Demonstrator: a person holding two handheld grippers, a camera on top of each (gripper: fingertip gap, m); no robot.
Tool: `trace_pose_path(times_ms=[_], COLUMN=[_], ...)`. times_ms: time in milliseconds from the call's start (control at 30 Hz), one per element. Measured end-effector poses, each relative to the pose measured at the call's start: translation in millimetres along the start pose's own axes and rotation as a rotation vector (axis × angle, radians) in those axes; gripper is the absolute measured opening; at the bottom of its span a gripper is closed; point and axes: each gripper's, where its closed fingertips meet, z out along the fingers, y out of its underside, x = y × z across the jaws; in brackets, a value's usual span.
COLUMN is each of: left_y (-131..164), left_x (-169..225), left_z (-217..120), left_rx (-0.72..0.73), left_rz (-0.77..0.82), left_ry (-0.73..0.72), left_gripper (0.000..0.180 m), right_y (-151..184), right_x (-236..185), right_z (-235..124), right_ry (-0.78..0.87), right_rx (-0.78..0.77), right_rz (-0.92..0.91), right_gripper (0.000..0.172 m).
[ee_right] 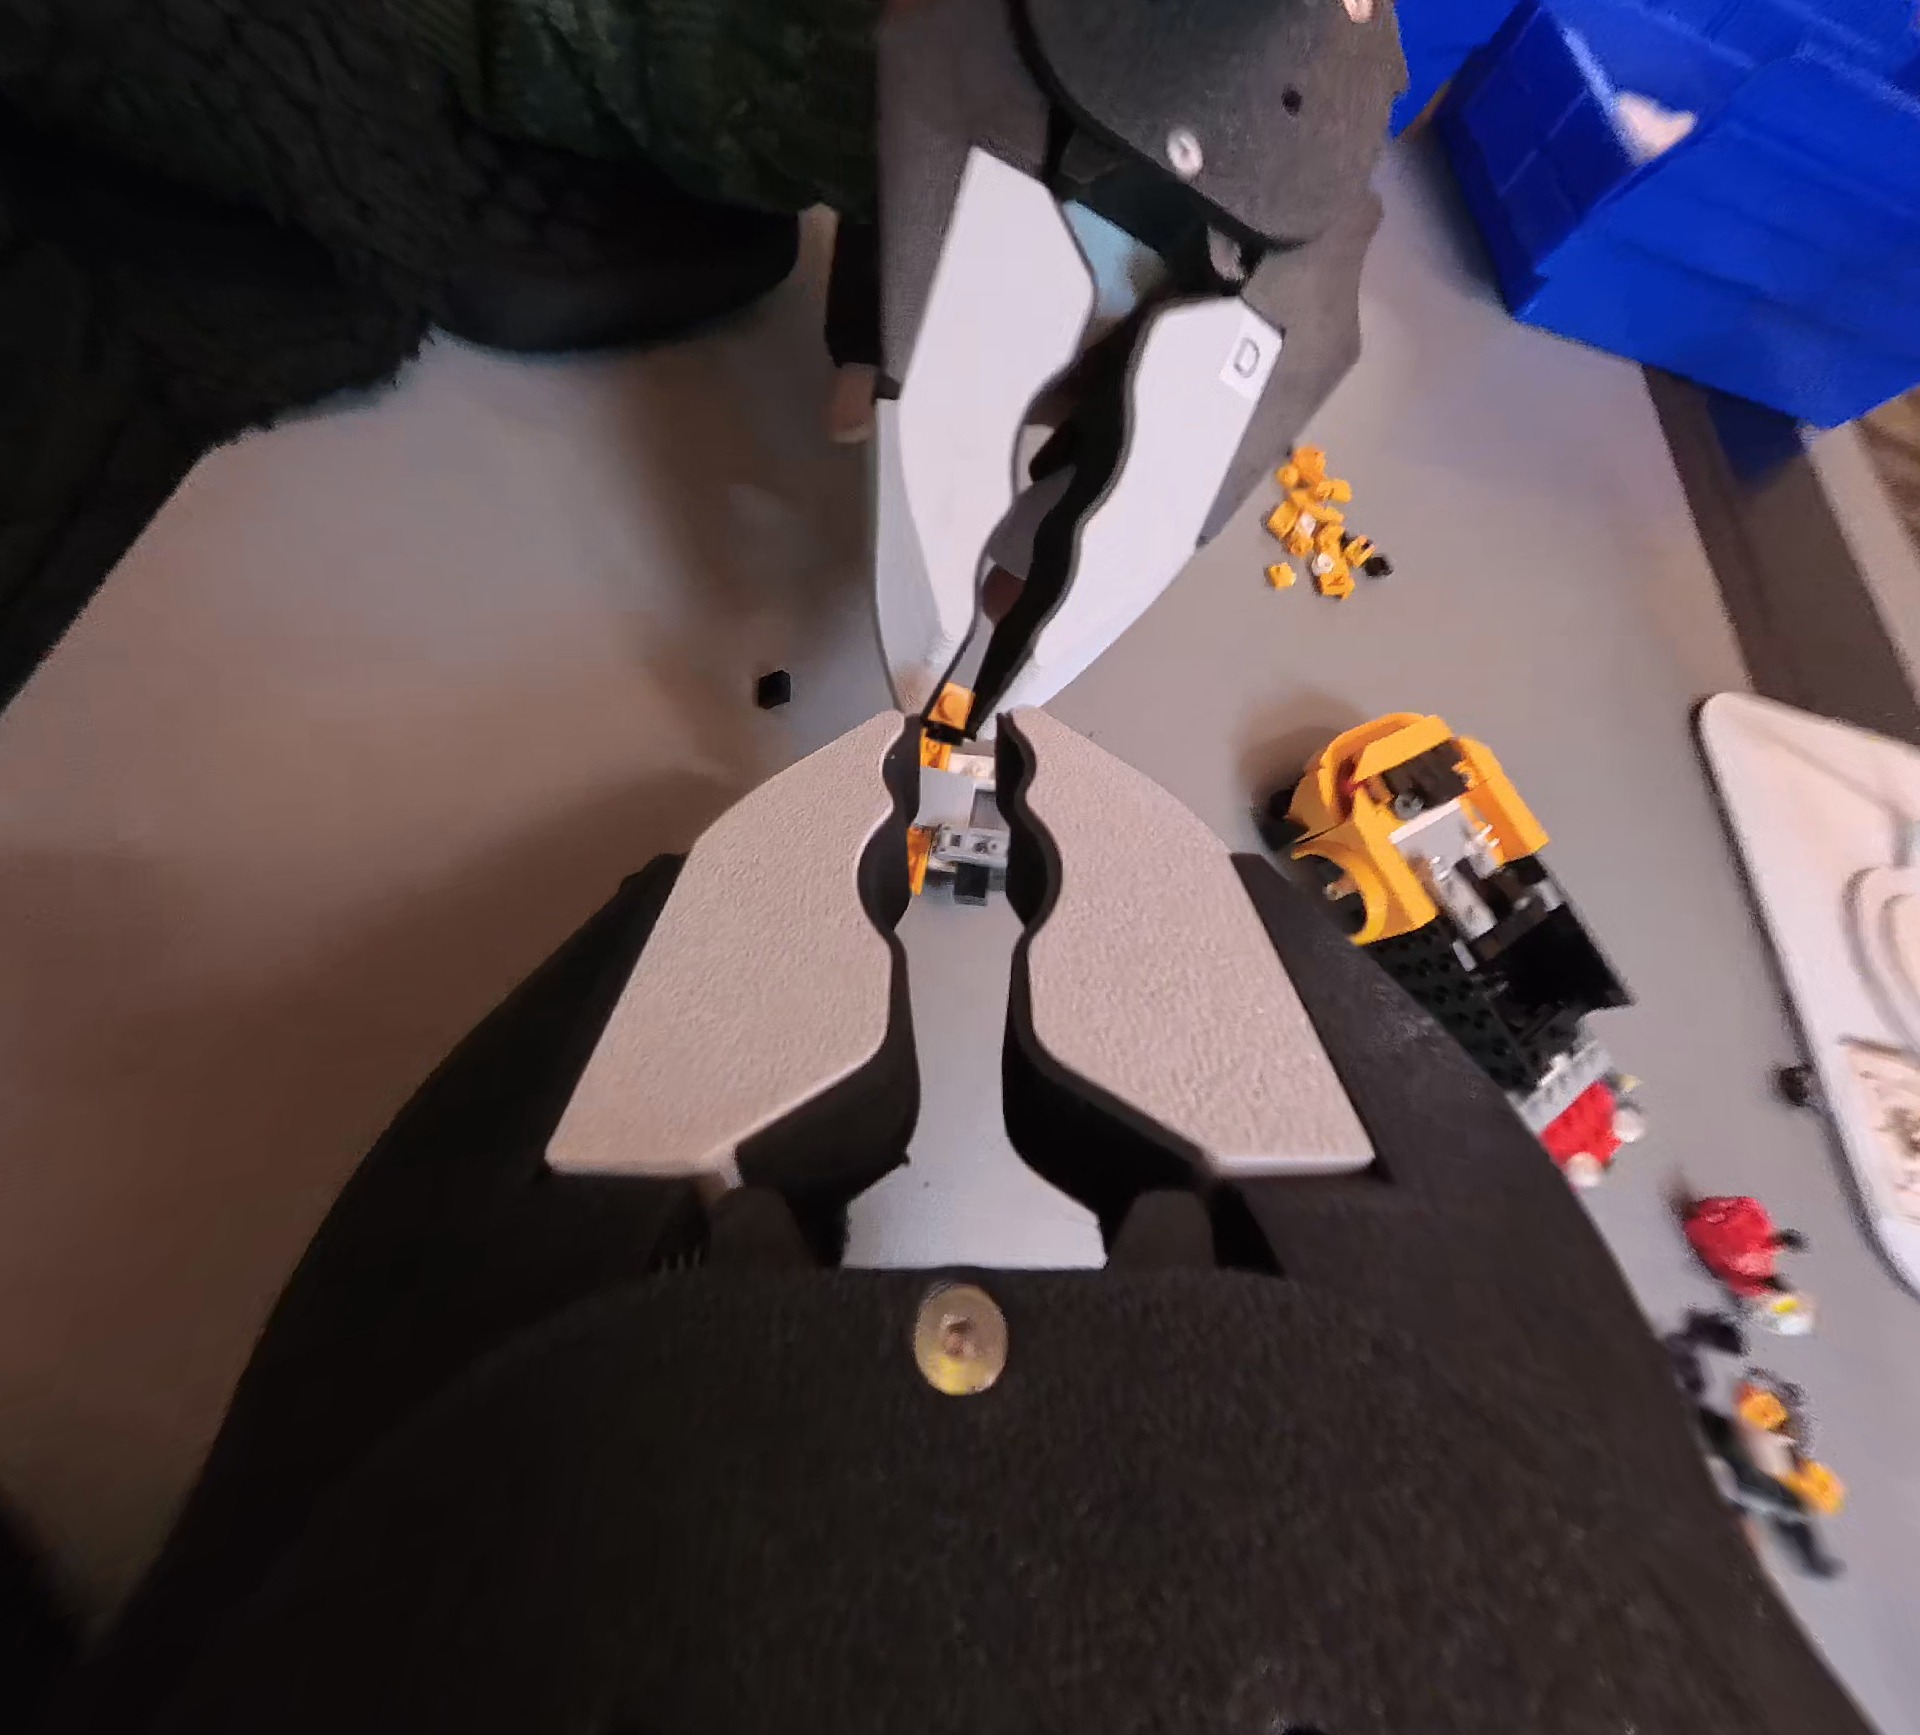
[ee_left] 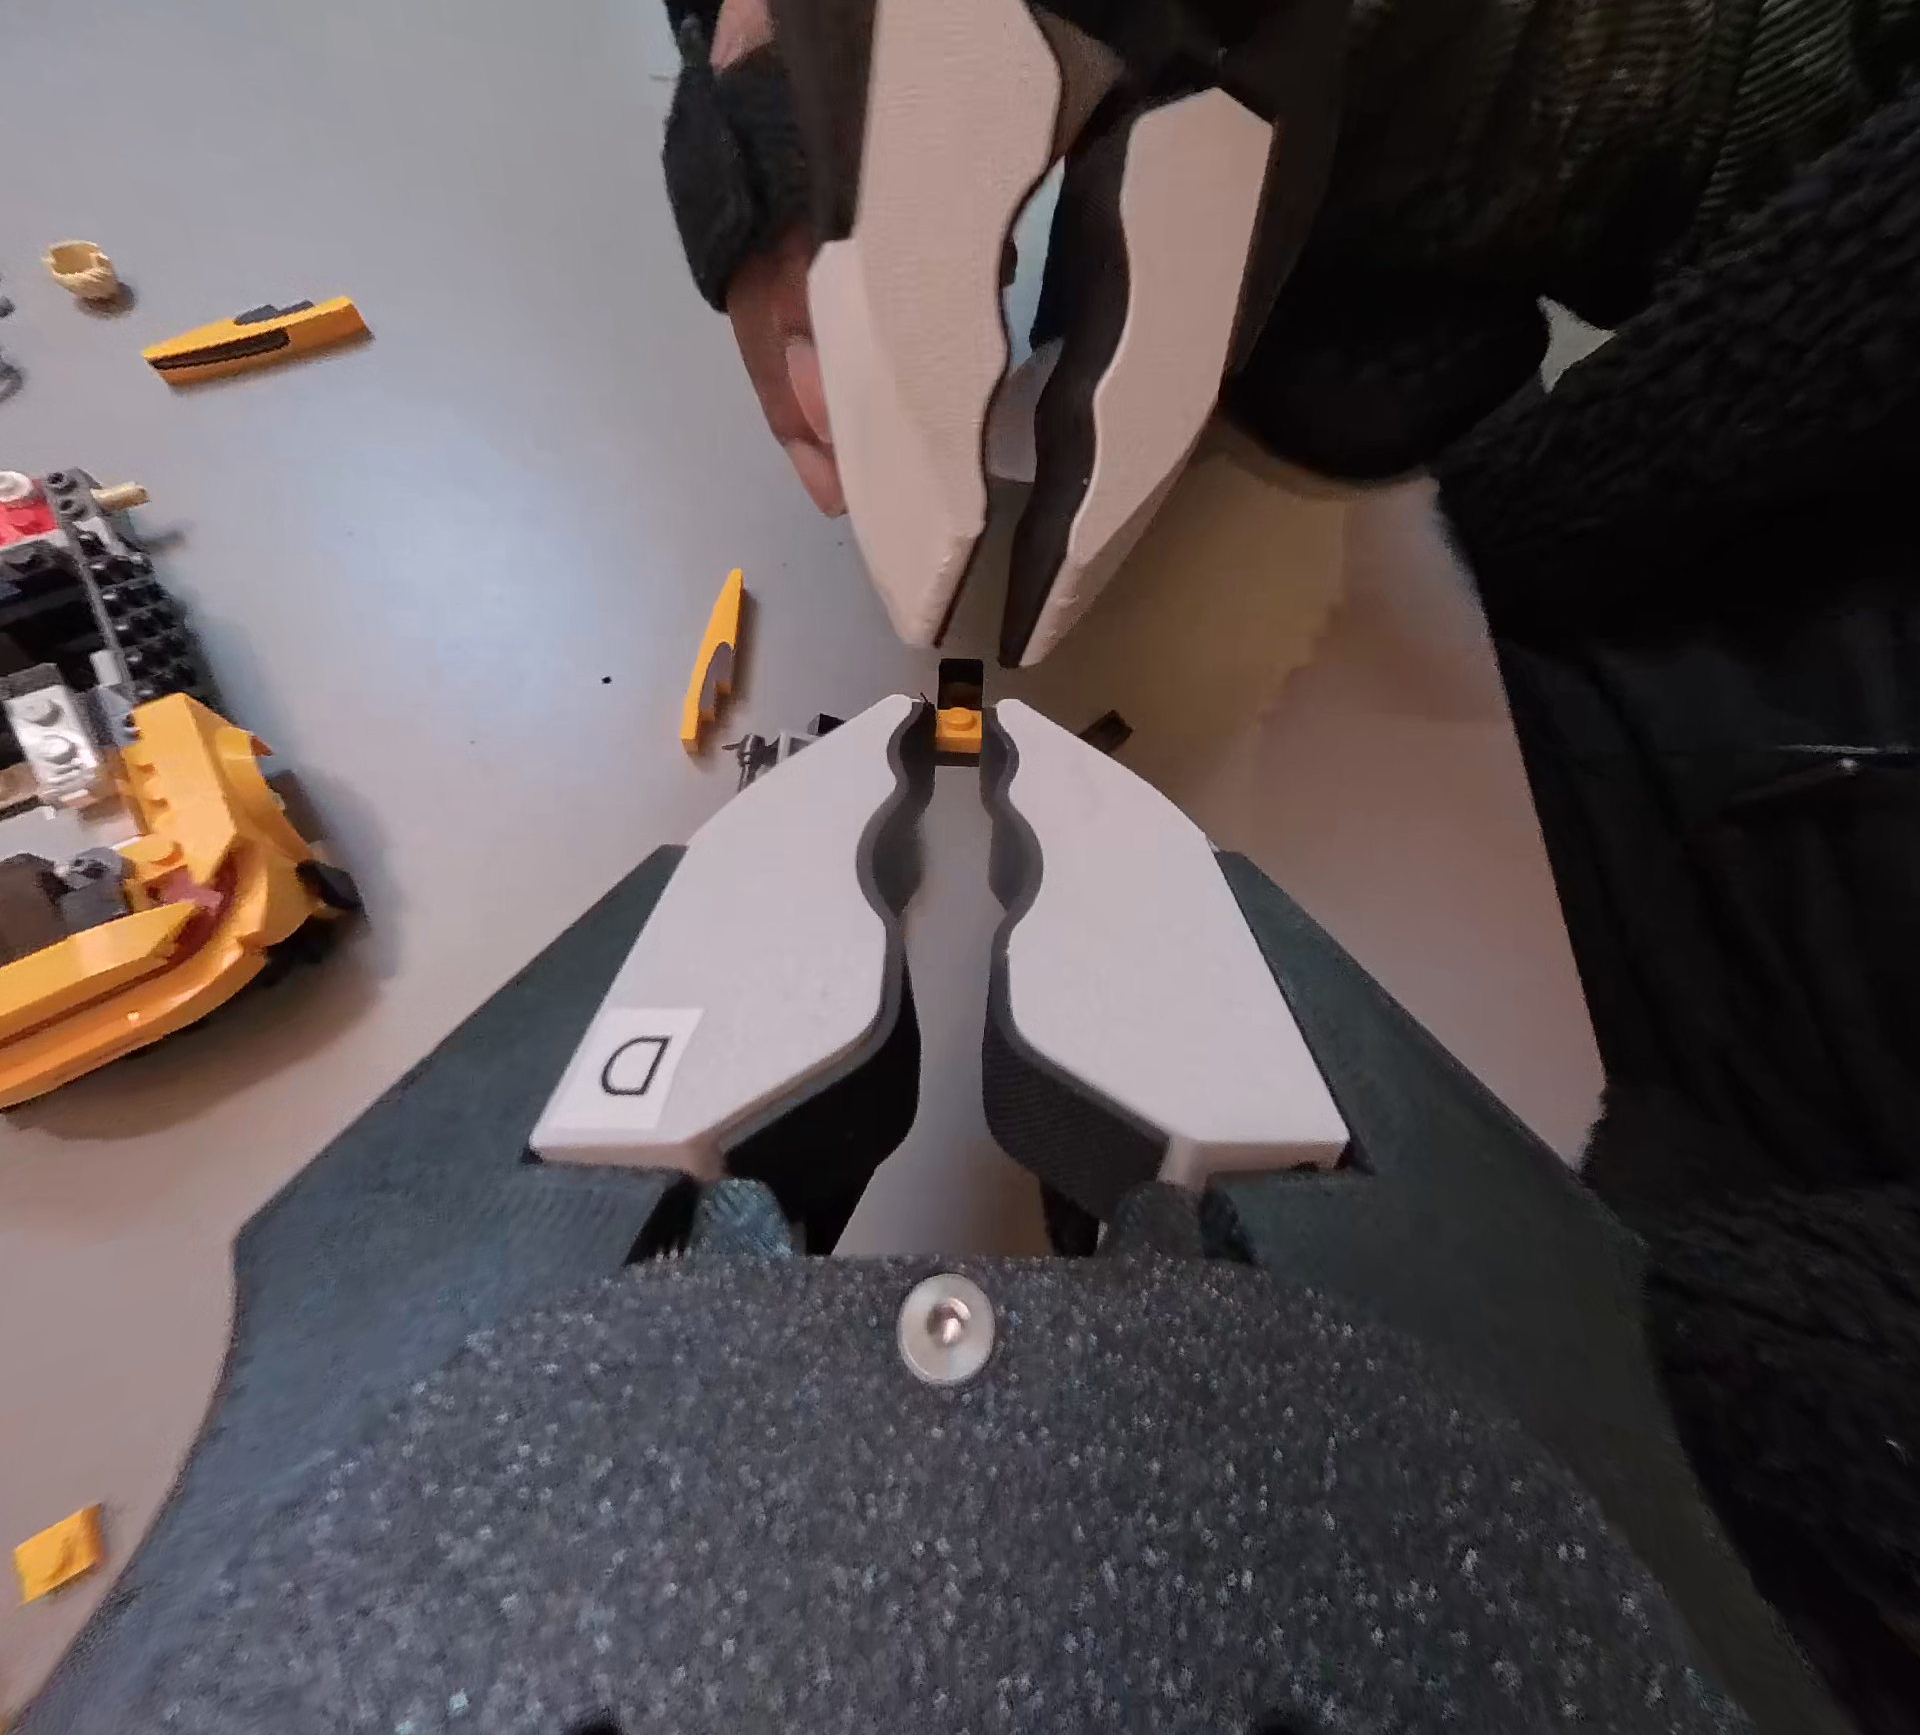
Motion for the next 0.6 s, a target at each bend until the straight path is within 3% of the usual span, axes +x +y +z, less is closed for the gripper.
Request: trace_pose_path(times_ms=[267,600], left_y=[-1,6], left_x=[13,15], left_z=[-8,-9], left_rx=[0.090,0.069], left_rz=[-0.286,-0.411], left_ry=[0.304,0.406], left_gripper=[0.008,0.008], right_y=[-3,-5], right_x=[-5,-10], right_z=[7,16], right_ry=[0.132,0.163], right_rx=[-0.120,-0.156], right_rz=[-0.366,-0.476], right_gripper=[0.007,0.006])
